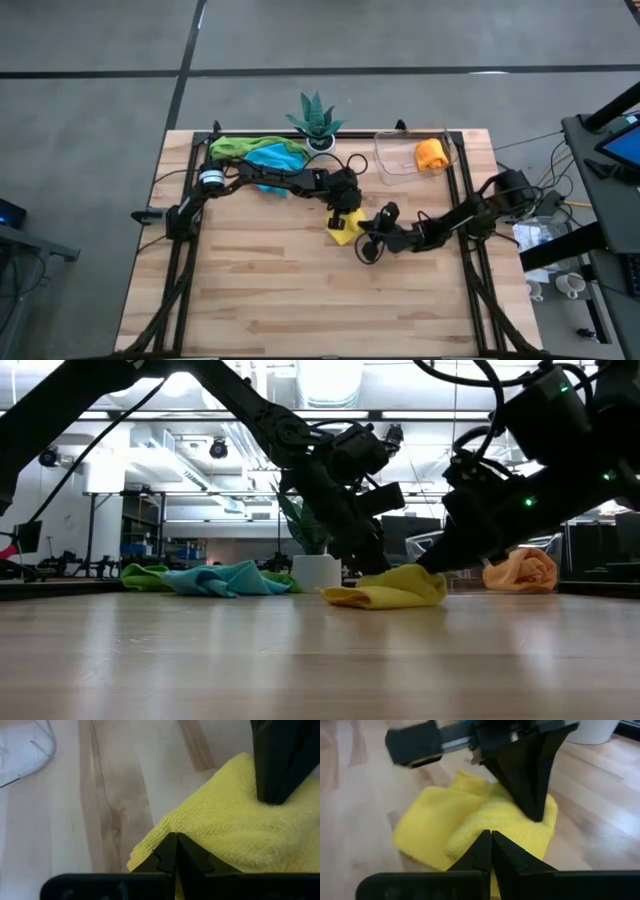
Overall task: Roll microfiber towels into tight, uniform cylinder then place into a basket
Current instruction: Roll the yellow microfiber cloth
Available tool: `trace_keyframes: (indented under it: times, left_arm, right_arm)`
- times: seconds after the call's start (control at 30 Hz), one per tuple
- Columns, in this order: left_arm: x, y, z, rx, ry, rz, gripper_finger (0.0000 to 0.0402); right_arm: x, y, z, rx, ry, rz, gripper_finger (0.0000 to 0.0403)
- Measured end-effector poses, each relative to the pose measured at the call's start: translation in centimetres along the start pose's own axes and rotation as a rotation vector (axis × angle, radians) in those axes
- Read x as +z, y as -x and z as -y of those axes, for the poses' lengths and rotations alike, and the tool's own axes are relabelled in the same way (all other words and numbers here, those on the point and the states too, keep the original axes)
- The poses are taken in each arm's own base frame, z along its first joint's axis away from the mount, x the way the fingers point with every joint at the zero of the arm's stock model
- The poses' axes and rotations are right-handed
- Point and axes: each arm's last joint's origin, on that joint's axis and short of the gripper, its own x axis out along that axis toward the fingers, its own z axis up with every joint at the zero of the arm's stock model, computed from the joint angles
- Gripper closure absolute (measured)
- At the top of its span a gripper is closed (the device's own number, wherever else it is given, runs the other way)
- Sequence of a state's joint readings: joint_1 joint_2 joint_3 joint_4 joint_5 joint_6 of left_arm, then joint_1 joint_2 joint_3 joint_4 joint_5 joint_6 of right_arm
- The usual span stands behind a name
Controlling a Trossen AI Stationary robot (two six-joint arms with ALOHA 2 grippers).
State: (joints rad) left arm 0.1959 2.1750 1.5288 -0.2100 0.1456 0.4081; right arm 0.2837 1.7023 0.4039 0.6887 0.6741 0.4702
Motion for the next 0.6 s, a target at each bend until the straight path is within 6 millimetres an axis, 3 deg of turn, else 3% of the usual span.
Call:
trace_keyframes:
  times: [0.3,0.5,0.6]
  left_arm:
    - [0.3,0.7,-0.2,0.076,-0.052,-0.029,0.0402]
    - [1.8,4.4,-0.1,0.116,-0.036,-0.05,0.0402]
    - [2.1,5.0,0.9,0.106,-0.014,-0.031,0.0402]
  right_arm:
    - [-1.0,-0.4,-0.1,0.008,-0.022,-0.035,0.0395]
    - [-1.5,-0.8,-0.2,0.01,-0.031,-0.031,0.0395]
    - [-1.5,-0.8,-0.2,0.01,-0.03,-0.031,0.0395]
